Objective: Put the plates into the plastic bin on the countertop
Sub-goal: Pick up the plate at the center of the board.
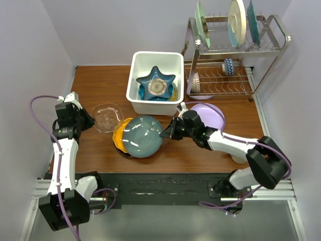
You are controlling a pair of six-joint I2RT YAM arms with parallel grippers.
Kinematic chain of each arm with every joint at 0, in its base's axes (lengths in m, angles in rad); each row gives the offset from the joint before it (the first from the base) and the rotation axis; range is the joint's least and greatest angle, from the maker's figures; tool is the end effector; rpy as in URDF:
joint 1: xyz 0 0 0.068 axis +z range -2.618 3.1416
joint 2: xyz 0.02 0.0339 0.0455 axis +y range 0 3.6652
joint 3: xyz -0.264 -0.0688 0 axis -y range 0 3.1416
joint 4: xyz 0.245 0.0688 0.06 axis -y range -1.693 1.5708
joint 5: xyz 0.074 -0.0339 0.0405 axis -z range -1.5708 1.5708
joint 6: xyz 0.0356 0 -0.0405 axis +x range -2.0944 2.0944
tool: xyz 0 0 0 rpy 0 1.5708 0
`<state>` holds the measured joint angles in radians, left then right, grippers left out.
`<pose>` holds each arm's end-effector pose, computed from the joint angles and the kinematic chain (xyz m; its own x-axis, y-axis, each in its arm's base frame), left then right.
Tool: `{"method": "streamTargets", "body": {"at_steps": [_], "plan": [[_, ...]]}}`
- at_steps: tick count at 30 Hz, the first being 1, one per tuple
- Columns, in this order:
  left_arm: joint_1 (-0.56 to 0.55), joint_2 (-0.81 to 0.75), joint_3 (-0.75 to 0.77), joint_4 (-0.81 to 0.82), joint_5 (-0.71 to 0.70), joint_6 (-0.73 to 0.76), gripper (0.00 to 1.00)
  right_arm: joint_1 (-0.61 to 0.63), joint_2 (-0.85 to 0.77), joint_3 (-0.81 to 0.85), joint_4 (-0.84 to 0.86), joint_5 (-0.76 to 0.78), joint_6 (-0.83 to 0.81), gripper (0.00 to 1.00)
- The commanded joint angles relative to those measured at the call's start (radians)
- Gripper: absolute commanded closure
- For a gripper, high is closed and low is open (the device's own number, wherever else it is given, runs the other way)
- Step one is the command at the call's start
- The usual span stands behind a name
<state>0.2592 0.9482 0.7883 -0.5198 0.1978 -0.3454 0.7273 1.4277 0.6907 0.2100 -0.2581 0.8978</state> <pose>0.1972 0.0451 0.2797 -0.5366 -0.4857 -0.6900 -0.3032 0.8741 -0.3796 0.2164 0.2048 0.2000 -0.8657 0.2416 -0.4384 -0.2096 0.6202 0.7559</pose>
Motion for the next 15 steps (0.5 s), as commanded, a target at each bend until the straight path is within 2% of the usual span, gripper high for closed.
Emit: {"method": "streamTargets", "body": {"at_steps": [1,15], "plan": [[0.021,0.007,-0.012,0.069,0.048,0.034,1.00,0.007,-0.105,0.013,0.052,-0.040,0.004,1.00],[0.031,0.018,-0.023,0.084,0.077,0.037,1.00,0.006,-0.191,0.024,-0.009,-0.053,0.026,1.00]]}}
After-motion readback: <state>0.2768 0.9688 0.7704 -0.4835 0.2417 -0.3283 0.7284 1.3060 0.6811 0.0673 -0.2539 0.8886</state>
